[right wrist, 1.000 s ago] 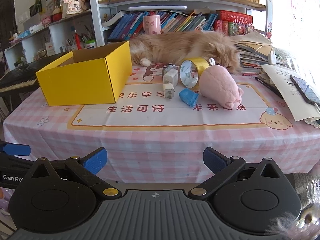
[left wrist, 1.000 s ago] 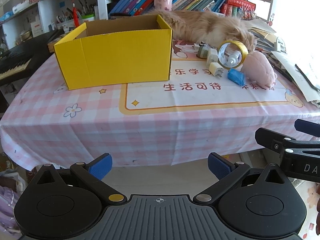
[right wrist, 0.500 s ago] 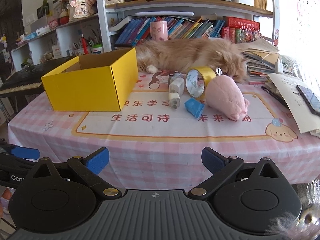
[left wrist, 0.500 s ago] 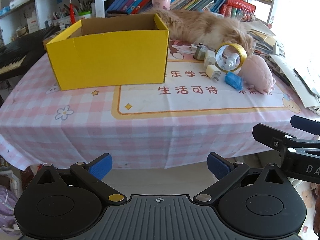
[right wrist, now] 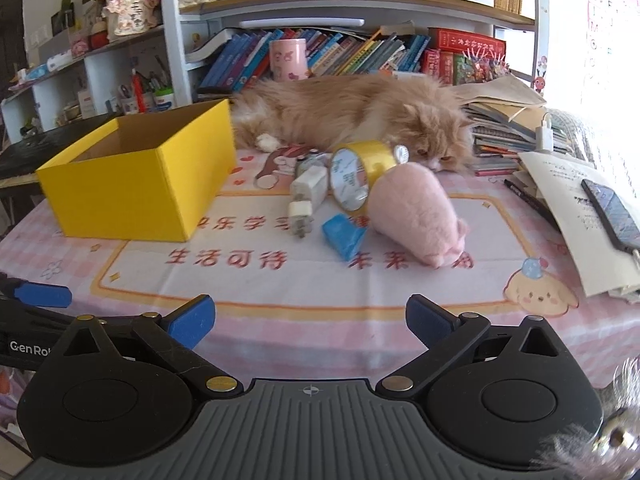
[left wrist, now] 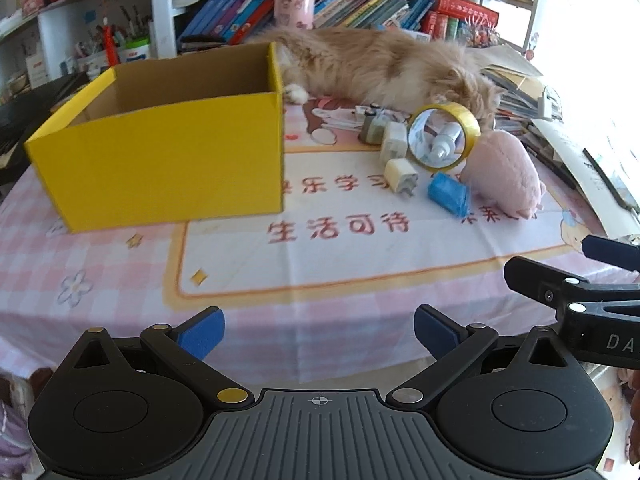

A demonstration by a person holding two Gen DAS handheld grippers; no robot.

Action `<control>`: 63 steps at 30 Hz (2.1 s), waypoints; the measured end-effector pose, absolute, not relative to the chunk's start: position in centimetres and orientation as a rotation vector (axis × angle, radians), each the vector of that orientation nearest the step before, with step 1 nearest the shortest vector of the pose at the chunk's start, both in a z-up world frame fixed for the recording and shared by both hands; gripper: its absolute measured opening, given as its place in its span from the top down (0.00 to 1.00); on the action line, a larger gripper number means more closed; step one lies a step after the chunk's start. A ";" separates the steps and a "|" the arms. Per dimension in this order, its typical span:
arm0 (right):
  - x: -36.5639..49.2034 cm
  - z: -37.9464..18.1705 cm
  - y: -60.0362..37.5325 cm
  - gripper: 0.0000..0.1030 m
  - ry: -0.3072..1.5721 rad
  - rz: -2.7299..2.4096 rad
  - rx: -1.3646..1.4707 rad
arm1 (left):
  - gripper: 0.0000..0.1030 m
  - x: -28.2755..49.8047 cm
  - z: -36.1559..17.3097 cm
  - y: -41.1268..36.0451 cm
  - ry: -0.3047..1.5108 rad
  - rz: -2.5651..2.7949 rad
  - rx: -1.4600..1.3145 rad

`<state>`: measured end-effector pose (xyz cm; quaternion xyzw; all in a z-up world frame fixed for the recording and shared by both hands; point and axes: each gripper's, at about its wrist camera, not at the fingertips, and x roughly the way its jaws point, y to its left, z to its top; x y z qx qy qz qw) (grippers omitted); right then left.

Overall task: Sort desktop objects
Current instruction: 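Close the right tool on the pink plush while the left tool nears the blue bag, then close the left tool on the blue plastic bag and lift it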

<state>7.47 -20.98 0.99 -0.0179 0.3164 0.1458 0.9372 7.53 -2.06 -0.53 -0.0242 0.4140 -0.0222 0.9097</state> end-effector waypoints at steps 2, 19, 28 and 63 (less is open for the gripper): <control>8.5 1.1 -21.5 0.00 0.644 0.299 -0.041 | 0.02 8.6 -0.5 -2.7 0.859 -0.048 -0.045; 16.8 1.0 -26.9 0.03 0.651 0.300 -0.045 | 0.02 14.9 -0.9 -7.7 0.892 -0.020 -0.080; 20.6 0.7 -28.5 0.10 0.652 0.411 -0.044 | 0.02 17.1 -1.3 -9.2 0.902 0.058 -0.105; 25.5 -0.1 -34.5 0.38 0.671 0.346 0.004 | 0.34 22.9 -3.3 -16.6 0.943 -0.135 0.000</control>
